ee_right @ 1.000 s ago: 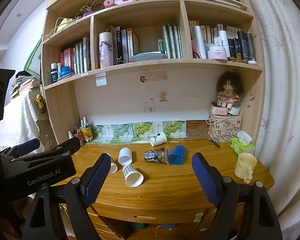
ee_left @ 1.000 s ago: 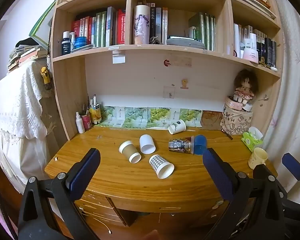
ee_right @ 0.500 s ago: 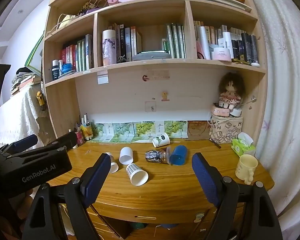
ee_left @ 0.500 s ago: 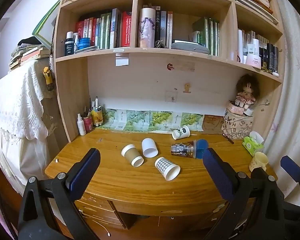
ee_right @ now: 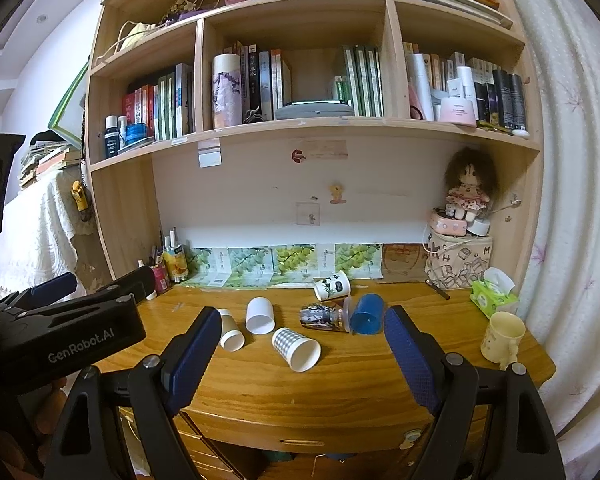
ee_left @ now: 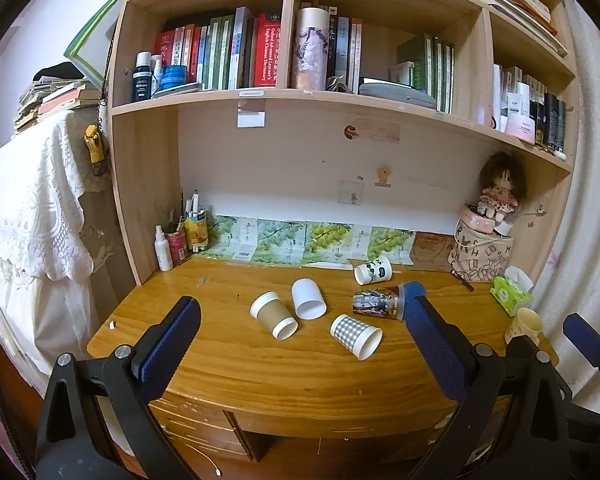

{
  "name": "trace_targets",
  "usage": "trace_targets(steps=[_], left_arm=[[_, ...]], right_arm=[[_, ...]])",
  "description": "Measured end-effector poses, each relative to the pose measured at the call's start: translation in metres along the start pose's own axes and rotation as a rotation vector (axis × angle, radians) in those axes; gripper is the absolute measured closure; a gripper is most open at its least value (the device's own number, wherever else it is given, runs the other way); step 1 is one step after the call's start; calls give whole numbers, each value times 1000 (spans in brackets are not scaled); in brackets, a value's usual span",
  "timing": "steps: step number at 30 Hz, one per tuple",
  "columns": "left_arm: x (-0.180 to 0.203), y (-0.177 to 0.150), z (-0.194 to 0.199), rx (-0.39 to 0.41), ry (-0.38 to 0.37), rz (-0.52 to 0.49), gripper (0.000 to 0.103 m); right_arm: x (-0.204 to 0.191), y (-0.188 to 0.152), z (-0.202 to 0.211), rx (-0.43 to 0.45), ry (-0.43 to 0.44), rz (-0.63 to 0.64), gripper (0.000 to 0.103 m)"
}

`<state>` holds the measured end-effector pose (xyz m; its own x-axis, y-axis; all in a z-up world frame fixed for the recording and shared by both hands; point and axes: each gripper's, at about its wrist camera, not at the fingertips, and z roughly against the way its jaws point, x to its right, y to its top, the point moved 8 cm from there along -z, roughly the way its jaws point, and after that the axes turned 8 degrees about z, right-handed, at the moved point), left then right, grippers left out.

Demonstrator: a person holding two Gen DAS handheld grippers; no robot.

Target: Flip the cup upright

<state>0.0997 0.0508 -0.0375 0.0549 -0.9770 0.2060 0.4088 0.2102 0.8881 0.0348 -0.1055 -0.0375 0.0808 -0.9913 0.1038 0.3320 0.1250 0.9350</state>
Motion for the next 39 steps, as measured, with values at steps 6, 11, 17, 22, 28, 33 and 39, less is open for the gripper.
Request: trace_targets(steps=[6,11,17,22,28,33,39], left_arm=[[-12,1,-14,-29,-19,7,1],[-19,0,-23,-58,-29,1,1],[-29,-6,-37,-121,-22,8,1],[-40,-12,-51,-185,2,37,1],[-52,-25,-69,-259,45,71,1],[-67,-23,-89,-293,96,119,1],[-76,-18,-121,-335,142,152,1]], right_arm=[[-15,-3,-11,-17,-23,-5,19],[-20,-4,-16,-35,-41,-26,19],[-26,-8,-27,-74,-44,-46,19],[-33,-11,-39,-115,-10,-59,19],[-47,-19,-60,-184,41,-37,19],[-54,-18,-82,-218,100,-30,19],[-62,-13,-122,-269,185,-15,19]])
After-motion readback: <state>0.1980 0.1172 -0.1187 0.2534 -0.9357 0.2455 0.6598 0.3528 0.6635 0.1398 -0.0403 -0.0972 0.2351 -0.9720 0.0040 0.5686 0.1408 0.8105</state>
